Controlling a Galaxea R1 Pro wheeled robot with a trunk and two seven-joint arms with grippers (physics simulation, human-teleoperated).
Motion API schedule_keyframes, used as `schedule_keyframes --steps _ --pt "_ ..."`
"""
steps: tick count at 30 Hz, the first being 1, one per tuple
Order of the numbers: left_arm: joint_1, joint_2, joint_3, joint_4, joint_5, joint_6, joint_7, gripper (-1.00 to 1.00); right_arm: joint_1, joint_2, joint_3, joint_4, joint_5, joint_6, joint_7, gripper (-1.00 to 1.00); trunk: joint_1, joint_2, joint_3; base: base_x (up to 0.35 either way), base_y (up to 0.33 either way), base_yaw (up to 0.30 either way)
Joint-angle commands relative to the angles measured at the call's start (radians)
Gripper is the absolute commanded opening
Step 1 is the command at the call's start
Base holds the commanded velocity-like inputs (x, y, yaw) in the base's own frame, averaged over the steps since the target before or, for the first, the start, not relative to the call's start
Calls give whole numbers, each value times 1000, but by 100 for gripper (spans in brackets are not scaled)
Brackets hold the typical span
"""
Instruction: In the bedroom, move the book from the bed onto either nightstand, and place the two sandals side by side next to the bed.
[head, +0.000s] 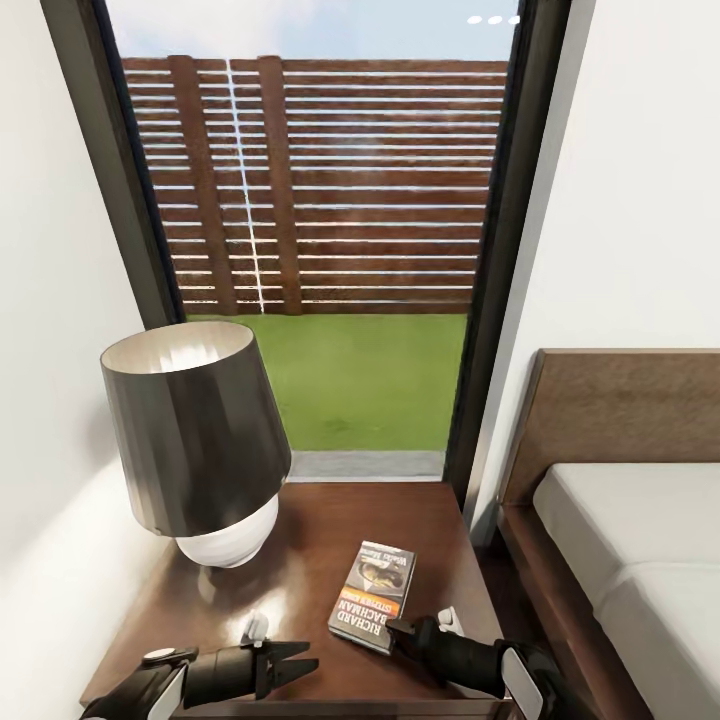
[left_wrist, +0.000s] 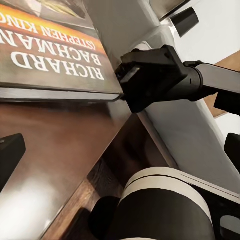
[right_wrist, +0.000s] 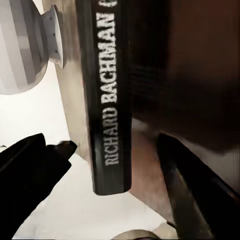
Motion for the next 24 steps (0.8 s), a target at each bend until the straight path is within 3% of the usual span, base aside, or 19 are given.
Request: schedule_keyframes --steps 1,24 --pt "0 1 -6 0 8 11 -2 100 0 1 -6 0 2 5 2 100 0 0 -1 0 0 0" --pt "0 1 -6 0 8 12 -1 100 -1 1 -6 0 2 5 2 100 0 0 -1 0 0 0"
